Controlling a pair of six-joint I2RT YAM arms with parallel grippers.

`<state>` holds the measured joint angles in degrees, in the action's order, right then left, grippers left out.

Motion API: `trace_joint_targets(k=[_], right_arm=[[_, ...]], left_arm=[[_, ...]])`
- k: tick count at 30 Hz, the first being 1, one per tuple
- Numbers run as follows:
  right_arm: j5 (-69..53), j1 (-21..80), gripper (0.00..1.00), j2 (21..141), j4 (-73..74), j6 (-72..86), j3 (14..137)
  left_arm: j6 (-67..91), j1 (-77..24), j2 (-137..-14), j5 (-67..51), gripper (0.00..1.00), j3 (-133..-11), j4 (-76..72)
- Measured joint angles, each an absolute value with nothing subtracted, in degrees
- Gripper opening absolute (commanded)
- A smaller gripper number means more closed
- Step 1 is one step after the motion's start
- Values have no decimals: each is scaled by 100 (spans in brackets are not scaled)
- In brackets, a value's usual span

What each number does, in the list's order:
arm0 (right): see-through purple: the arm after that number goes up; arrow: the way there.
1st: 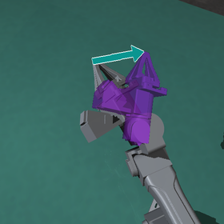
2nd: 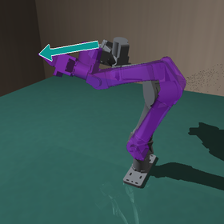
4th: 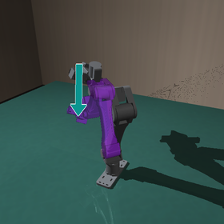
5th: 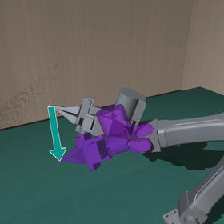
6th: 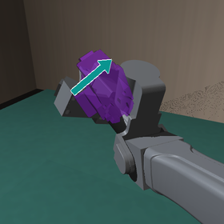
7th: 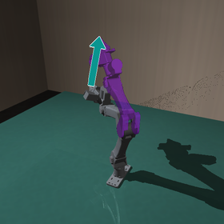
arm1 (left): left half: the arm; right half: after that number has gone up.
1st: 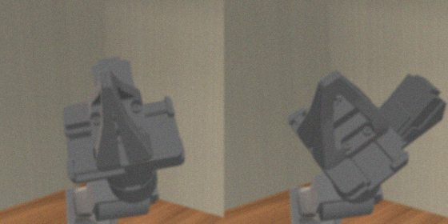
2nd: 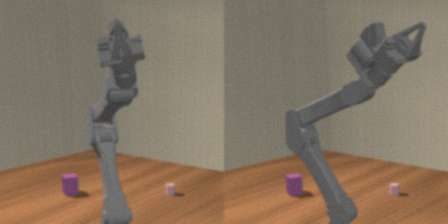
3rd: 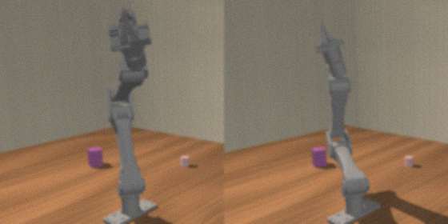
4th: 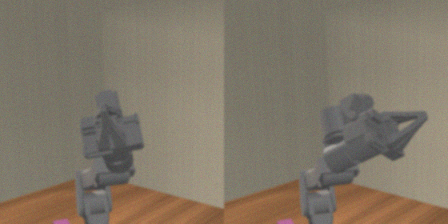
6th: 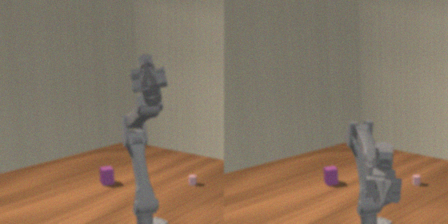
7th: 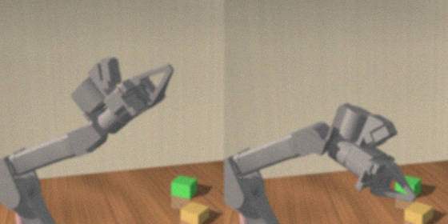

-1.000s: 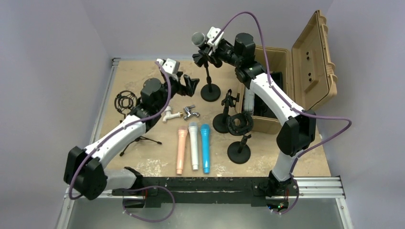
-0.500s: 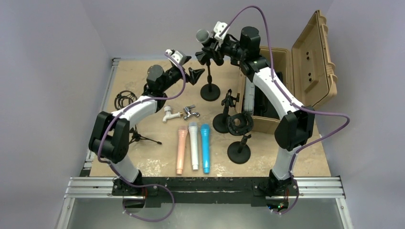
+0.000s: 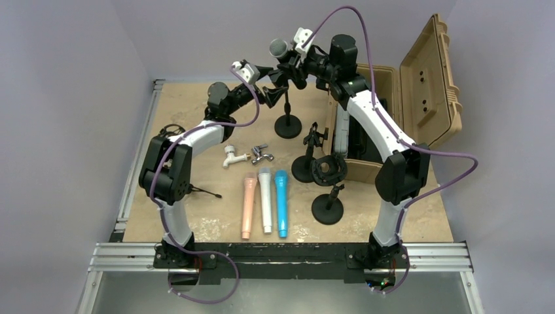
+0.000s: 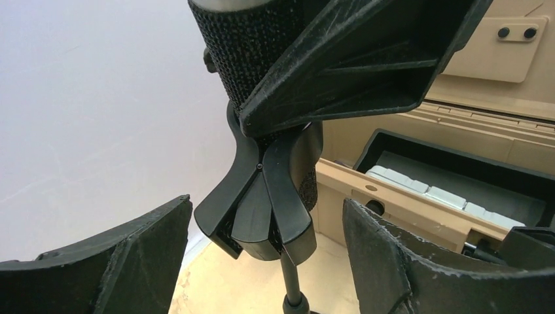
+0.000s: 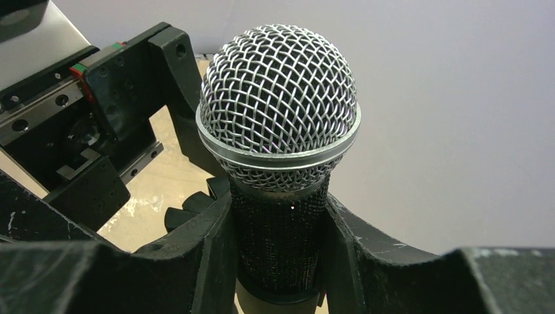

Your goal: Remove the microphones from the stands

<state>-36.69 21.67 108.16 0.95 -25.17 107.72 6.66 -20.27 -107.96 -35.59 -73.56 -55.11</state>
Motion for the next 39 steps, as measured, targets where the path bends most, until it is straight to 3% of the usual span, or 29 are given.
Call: trace_joint_targets(k=[9,15,19,39], right_arm=[[-3706,2134,0,10849,82,-2512,10801],[-3697,2130,0,10849,84,-2532,10805],[-3701,2093,0,10866,183,-2558,10805],[-3288,2180,0,10903,-462,-1197,10746]], left_arm=[[692,-2027,-11059,-3588,73,-7531,-5625],[840,-2036,-11196,-3588,24,-7620,-5629],[963,-2038,-11196,-3577,1,-7625,-5601],[1216,-2084,-10433,-3081,0,-7382,-4200]])
